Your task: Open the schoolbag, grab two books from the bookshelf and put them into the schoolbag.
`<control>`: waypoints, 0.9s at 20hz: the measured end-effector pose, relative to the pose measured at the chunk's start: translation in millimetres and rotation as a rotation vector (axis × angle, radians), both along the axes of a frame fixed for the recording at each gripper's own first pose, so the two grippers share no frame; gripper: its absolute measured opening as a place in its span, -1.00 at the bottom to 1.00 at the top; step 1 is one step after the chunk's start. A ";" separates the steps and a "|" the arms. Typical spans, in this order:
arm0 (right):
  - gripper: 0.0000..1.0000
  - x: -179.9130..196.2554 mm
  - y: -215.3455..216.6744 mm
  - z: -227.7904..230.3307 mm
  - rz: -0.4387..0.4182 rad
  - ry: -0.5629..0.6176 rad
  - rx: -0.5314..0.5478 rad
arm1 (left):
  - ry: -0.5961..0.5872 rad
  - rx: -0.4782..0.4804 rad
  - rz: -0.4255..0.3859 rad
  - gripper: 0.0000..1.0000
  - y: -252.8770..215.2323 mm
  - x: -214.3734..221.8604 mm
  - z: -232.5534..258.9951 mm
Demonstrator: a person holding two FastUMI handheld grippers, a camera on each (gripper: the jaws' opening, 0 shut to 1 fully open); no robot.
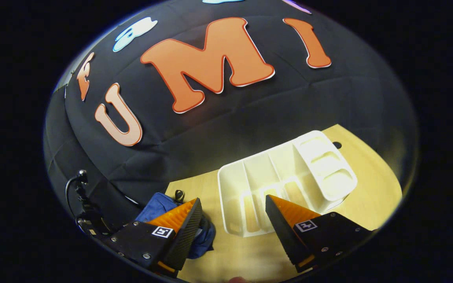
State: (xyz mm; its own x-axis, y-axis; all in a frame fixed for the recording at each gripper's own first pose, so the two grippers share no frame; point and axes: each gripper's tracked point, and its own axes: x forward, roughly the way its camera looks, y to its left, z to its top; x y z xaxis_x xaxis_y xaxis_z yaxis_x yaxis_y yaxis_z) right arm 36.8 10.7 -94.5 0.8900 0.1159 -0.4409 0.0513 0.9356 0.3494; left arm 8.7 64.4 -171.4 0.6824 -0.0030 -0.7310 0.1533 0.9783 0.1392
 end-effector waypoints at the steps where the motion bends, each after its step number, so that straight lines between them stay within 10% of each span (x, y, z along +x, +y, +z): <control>1: 0.93 -1.2 -5.9 3.9 0.002 -0.008 -0.009 | -0.028 0.004 -0.009 -0.43 -9.1 4.0 6.2; 4: 0.92 -0.1 -21.8 14.6 -0.007 -0.042 -0.064 | -0.115 -0.015 -0.043 -0.19 -41.7 13.3 25.4; 5: 0.92 -0.1 -27.2 19.9 -0.011 -0.059 -0.087 | -0.142 -0.016 -0.052 0.18 -51.1 15.7 31.2; 7: 0.92 -0.3 -37.8 30.5 -0.017 -0.093 -0.135 | -0.199 -0.022 -0.064 0.12 -68.5 22.2 43.4; 10: 0.93 0.3 -50.9 46.4 -0.036 -0.148 -0.173 | -0.319 -0.050 -0.074 0.76 -91.5 28.1 70.8; 18: 0.93 -10.7 -75.2 73.1 -0.080 -0.304 -0.366 | -0.641 -0.139 -0.007 0.91 -120.3 36.4 130.4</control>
State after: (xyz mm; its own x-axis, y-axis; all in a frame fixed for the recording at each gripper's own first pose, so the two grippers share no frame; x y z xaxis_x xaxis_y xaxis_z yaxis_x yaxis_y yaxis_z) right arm 26.2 -64.5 -21.4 0.9847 -0.0727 -0.1586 0.0749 0.9972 0.0079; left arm 45.1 -55.9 -41.1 0.9824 -0.0740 -0.1714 0.0883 0.9931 0.0775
